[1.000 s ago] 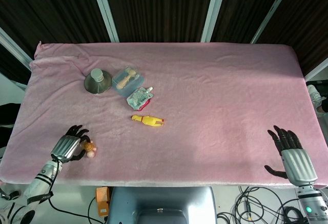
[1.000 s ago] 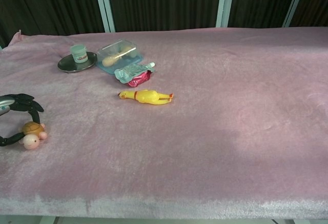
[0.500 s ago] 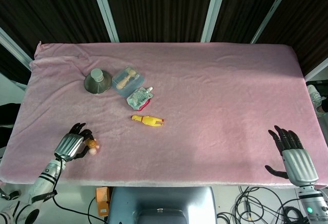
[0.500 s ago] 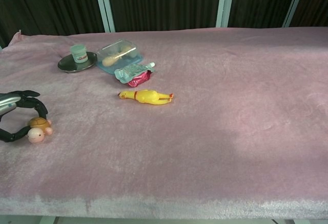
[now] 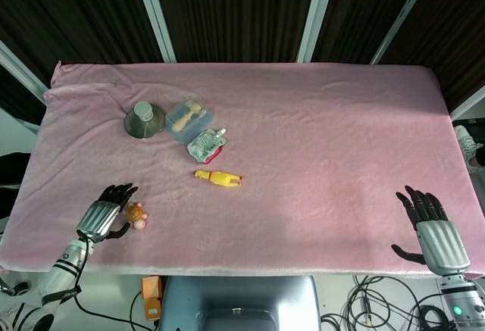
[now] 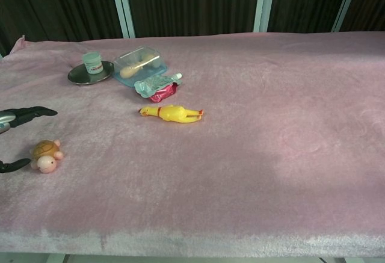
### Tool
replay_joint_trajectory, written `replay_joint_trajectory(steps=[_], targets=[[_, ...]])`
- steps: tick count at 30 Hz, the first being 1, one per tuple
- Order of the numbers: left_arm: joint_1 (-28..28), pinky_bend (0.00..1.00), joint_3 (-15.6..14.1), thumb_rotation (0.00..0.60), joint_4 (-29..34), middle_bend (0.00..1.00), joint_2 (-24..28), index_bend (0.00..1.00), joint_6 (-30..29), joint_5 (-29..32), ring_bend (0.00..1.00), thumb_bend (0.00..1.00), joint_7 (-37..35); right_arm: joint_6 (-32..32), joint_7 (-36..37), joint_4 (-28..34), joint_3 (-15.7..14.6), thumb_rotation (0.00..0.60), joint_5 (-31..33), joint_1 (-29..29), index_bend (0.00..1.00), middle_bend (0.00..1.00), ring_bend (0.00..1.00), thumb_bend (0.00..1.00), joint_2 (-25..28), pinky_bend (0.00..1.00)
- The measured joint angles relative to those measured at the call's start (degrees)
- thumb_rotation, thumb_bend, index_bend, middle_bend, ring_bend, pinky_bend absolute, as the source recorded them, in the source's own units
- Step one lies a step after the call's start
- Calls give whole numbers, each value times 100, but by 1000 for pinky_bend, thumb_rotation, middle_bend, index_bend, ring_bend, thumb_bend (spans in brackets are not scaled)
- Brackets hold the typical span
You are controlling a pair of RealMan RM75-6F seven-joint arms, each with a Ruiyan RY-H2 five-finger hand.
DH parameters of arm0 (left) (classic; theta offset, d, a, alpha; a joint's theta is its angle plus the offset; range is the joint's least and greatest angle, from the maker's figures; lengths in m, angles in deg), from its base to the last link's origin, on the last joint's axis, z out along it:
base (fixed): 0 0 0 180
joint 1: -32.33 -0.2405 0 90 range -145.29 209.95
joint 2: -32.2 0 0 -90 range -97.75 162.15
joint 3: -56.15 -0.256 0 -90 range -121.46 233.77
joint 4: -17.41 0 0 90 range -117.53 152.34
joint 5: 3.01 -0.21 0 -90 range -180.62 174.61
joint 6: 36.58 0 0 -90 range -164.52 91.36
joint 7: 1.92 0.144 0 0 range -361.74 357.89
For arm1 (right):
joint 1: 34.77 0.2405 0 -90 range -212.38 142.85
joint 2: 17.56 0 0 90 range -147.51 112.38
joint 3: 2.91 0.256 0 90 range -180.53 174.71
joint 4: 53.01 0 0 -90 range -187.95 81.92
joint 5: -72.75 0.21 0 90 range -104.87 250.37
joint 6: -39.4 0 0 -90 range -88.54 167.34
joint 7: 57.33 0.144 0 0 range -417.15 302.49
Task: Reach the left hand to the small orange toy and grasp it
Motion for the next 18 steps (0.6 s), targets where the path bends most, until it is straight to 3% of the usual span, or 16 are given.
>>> replay_joint_trajectory(steps=[5, 10, 15, 18], targets=[[-261, 0, -84, 600, 545, 0, 424, 0, -593, -165, 0, 360, 201, -22, 23, 1, 10, 600, 12, -12, 0, 0, 0, 252, 9, 0], [-901, 0, -346, 600, 1002, 0, 903, 0, -1798, -555, 0, 359, 348, -36, -6, -2, 25, 600, 36, -20, 0, 0, 0, 252, 1, 0], [-1738, 0, -628, 600, 902, 0, 1069, 0, -3074, -1070, 0, 360, 198, -30, -111, 8, 38, 600, 42, -10, 0, 0, 0, 252, -56, 0], [-1952, 0, -702, 600, 651, 0, 1049, 0, -3314, -1295, 0, 362, 60, -24, -190, 14, 35, 600, 17, 1, 0, 0, 0, 252, -100, 0]])
